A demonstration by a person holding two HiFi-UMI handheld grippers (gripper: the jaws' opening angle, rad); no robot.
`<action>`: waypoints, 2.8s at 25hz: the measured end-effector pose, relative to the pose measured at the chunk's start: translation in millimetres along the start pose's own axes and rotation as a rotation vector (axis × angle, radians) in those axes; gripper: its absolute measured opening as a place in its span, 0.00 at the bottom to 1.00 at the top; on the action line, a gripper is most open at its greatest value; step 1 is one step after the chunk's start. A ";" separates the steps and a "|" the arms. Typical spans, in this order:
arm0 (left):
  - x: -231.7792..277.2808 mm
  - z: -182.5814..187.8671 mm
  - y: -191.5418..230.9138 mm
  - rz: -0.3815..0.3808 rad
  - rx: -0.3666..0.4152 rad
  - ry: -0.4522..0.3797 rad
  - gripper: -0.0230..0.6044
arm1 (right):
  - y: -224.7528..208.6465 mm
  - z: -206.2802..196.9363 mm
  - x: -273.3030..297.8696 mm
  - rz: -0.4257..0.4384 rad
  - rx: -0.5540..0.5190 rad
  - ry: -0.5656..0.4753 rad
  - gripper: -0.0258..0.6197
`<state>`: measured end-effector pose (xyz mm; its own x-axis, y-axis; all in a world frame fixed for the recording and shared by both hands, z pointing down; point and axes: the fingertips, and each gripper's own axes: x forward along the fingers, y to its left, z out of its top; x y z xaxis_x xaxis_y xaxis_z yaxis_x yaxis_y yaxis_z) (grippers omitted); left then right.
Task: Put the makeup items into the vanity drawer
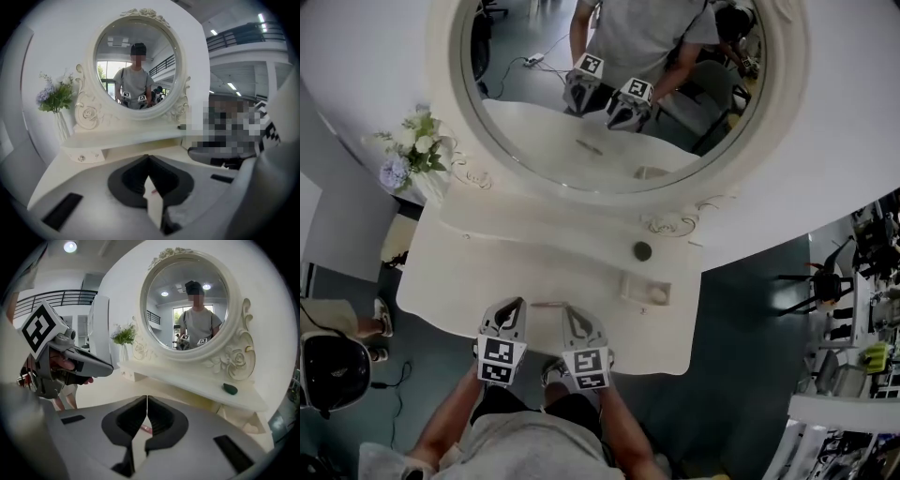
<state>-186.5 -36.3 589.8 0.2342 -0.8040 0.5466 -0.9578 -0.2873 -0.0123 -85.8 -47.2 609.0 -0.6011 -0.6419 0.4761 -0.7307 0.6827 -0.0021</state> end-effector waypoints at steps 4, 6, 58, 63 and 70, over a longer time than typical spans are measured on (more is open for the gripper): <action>-0.2 -20.6 6.8 0.011 -0.031 0.035 0.04 | 15.2 -18.3 14.0 0.049 -0.021 0.059 0.07; -1.0 -27.6 10.0 0.016 -0.049 0.048 0.04 | 20.8 -26.8 22.1 0.071 -0.051 0.096 0.07; 21.5 7.5 -16.5 -0.106 0.011 0.010 0.04 | -29.1 -40.1 5.2 -0.053 -0.150 0.261 0.13; 39.7 27.2 -49.7 -0.192 0.066 -0.011 0.04 | -63.3 -31.8 -29.6 -0.159 -0.126 0.222 0.13; 59.0 47.4 -94.3 -0.279 0.115 -0.027 0.04 | -115.0 -31.6 -70.6 -0.283 -0.159 0.209 0.13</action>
<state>-74.4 -81.4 583.6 0.4913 -0.6991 0.5195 -0.8310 -0.5549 0.0391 50.9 -69.4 603.5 -0.2917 -0.7391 0.6072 -0.7895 0.5444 0.2835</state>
